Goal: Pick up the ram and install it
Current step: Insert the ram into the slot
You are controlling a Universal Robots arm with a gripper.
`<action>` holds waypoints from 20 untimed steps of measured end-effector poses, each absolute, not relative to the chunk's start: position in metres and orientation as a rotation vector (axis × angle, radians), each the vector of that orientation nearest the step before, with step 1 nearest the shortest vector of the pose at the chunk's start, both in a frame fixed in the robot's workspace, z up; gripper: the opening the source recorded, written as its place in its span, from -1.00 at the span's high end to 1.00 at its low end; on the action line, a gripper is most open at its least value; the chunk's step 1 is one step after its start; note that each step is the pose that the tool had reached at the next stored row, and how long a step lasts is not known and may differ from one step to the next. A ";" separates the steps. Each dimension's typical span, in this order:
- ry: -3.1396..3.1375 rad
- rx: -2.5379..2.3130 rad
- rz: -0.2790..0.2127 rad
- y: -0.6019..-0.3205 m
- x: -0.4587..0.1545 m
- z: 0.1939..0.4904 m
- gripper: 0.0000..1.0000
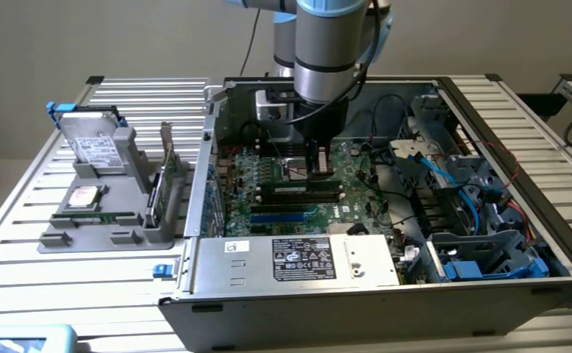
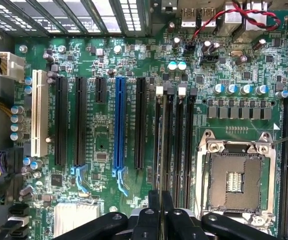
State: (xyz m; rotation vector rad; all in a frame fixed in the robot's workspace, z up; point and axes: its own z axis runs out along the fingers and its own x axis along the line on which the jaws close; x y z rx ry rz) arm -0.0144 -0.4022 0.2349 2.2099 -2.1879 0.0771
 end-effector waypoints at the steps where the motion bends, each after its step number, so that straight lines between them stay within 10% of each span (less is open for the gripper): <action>1: -2.188 2.209 0.078 -0.402 -0.014 0.235 0.73; 20: -2.183 2.209 0.082 -0.401 -0.014 0.233 0.73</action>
